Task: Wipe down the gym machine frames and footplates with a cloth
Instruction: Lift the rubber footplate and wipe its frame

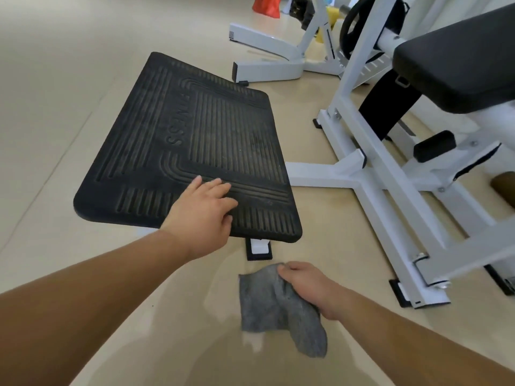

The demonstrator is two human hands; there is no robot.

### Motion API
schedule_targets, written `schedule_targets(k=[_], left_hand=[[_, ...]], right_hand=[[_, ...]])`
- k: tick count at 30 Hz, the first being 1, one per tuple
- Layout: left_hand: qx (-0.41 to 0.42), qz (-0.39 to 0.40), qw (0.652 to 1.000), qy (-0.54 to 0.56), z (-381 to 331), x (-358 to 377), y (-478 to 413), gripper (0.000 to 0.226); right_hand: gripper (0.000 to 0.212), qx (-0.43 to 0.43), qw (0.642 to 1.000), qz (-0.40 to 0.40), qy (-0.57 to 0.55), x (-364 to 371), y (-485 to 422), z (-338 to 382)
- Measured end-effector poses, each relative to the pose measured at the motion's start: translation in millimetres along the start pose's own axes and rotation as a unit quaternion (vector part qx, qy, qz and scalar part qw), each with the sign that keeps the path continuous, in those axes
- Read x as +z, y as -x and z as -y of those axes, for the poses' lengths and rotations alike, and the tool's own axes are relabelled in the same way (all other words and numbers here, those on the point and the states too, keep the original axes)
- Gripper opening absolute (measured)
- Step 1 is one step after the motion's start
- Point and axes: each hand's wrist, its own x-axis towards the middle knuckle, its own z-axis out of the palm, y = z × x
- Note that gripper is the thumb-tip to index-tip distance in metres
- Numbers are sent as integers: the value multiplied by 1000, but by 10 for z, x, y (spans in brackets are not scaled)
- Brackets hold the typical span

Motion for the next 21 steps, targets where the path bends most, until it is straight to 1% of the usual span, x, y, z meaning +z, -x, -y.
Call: schedule_targets(k=[1, 2, 3, 4, 5, 6, 7, 9, 10, 12, 14, 17, 19, 21], left_hand=[[-6, 13, 997, 79, -134, -39, -14, 46], [-16, 43, 985, 165, -267, -63, -16, 51], [-27, 88, 964, 250, -398, -79, -3, 59], [-26, 138, 937, 319, -530, -92, 8, 66], [-21, 176, 917, 358, -647, -121, 10, 68], [-17, 196, 900, 389, -752, -169, -10, 62], [-21, 206, 888, 412, -863, -274, -42, 49], [-33, 196, 877, 438, -1083, -580, -116, 20], [-33, 195, 875, 441, -1203, -769, -147, 15], [-26, 194, 881, 431, -1449, -1175, -200, 23], [-29, 188, 886, 422, -1713, -1654, -253, 21], [-27, 192, 890, 412, -2090, -2389, -309, 28], [-19, 202, 888, 413, -2330, -2892, -345, 34], [6, 227, 887, 402, -2588, -3412, -374, 35]], right_hand=[[35, 0, 999, 50, -11, -129, 143, 173], [32, -6, 996, 85, -17, -268, 282, 354], [30, -17, 994, 111, -17, -415, 424, 547], [32, -29, 991, 130, -14, -565, 558, 728], [36, -41, 989, 144, -5, -711, 694, 898], [36, -52, 987, 152, 12, -850, 827, 1044], [32, -63, 986, 152, 34, -983, 949, 1147], [32, -88, 987, 115, 66, -1243, 1209, 1302], [35, -95, 990, 77, 72, -1369, 1343, 1351], [41, -111, 991, -7, 73, -1596, 1637, 1451], [48, -132, 987, -58, 65, -1837, 1958, 1601], [49, -130, 988, -73, 28, -2248, 2517, 1928], [48, -105, 991, -76, -10, -2540, 2903, 2138], [48, -79, 993, -87, -30, -2838, 3285, 2280]])
